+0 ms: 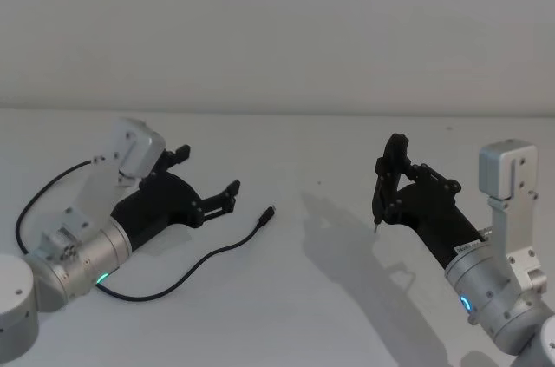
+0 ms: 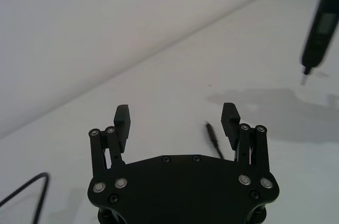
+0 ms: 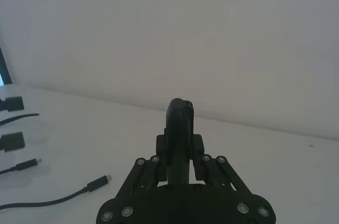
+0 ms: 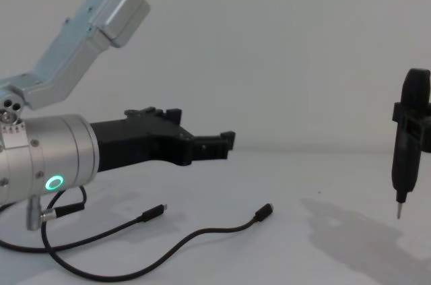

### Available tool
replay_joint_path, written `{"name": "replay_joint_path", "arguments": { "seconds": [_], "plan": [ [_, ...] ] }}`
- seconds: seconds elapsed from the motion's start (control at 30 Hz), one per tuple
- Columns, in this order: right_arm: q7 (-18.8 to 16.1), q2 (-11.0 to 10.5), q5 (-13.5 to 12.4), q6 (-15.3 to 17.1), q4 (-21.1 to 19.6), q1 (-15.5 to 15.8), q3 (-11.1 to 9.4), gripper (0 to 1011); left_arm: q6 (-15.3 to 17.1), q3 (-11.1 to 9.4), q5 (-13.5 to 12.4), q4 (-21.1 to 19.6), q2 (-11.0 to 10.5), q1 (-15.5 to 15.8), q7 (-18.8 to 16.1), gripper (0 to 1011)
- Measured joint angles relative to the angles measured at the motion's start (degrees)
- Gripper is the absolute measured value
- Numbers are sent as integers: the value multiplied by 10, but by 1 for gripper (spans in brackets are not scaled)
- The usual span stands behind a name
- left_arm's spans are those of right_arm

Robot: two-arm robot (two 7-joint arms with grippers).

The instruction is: Pick up the data cable with the one hand.

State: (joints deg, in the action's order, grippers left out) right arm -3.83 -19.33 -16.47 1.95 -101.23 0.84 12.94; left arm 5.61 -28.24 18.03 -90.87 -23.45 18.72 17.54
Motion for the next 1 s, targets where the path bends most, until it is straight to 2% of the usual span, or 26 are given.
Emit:
{"name": "replay_joint_path", "arguments": {
  "seconds": [0.27,0.57,1.0],
  "plan": [
    [0,0,0,0,0,0,0,274,46,-12,29,8,-16,24,70,1001],
    [0,0,0,0,0,0,0,274,87,-25,49,12,-32,41,117,1001],
    [0,0,0,0,0,0,0,274,120,-42,57,18,-45,51,138,1001]
  ]
}}
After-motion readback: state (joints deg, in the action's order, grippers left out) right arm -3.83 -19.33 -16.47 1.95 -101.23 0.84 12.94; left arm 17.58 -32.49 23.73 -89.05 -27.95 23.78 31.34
